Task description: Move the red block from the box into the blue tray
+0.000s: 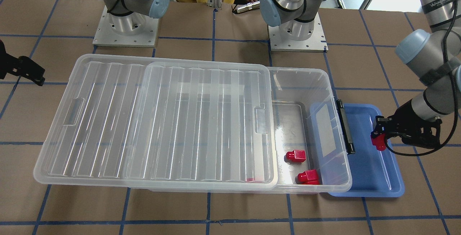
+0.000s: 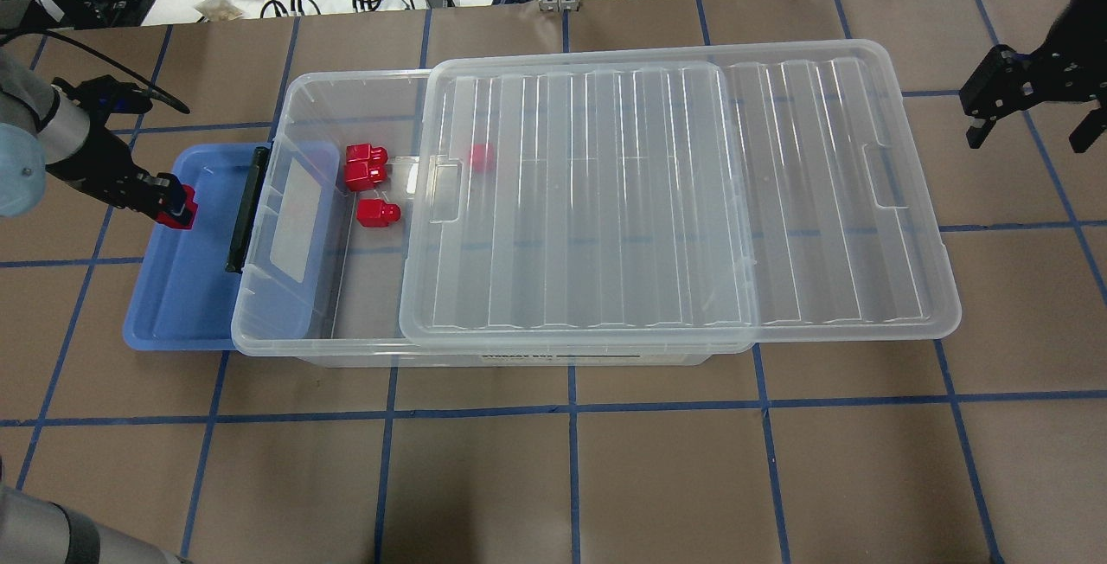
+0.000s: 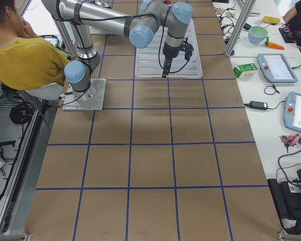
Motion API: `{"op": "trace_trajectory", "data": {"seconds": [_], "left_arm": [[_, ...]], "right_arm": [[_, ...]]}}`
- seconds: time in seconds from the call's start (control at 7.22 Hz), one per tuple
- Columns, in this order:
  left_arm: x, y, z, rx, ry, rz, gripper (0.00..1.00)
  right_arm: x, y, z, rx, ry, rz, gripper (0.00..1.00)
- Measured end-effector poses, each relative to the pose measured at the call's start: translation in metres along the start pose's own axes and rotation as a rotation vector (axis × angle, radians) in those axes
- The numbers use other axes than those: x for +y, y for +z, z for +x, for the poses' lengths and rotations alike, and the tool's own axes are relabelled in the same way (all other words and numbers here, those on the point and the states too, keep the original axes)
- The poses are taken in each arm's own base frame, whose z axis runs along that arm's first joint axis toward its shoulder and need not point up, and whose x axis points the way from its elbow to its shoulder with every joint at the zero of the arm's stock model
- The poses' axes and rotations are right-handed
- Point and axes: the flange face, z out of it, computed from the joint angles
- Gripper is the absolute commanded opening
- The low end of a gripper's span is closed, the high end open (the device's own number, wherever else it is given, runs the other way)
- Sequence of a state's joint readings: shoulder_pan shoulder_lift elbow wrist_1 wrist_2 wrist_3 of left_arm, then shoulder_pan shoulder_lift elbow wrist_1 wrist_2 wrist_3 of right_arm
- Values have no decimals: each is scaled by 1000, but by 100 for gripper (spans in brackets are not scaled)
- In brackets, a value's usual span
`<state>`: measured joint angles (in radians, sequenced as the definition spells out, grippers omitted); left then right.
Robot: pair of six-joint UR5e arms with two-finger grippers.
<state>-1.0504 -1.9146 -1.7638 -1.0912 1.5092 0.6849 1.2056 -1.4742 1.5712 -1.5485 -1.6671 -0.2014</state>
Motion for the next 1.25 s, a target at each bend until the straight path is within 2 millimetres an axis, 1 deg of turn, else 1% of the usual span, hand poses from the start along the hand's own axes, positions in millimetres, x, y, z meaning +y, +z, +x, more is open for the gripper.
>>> {"op": "trace_trajectory", "data": {"seconds": [0.28, 0.42, 0.69, 0.83, 0.97, 1.11, 1.25], "left_arm": [[1, 29, -1, 22, -7, -28, 0], [3, 42, 0, 34, -17, -44, 35], [3, 59, -2, 51, -39, -66, 84], [2, 60, -2, 51, -42, -66, 100], [0, 53, -1, 42, -38, -58, 100], [-3, 37, 3, 27, -33, -46, 100], [-5, 11, 6, 18, -33, -40, 100]], "right_arm": [[-6, 35, -1, 3, -8, -22, 100], [-8, 51, -1, 14, -19, -18, 100], [-9, 71, 1, 56, -70, 5, 100], [-7, 79, 0, 61, -82, -4, 100], [-4, 85, -1, 58, -86, -15, 100], [-2, 89, -3, 51, -90, -21, 100], [0, 90, -5, 46, -91, -22, 100]]}}
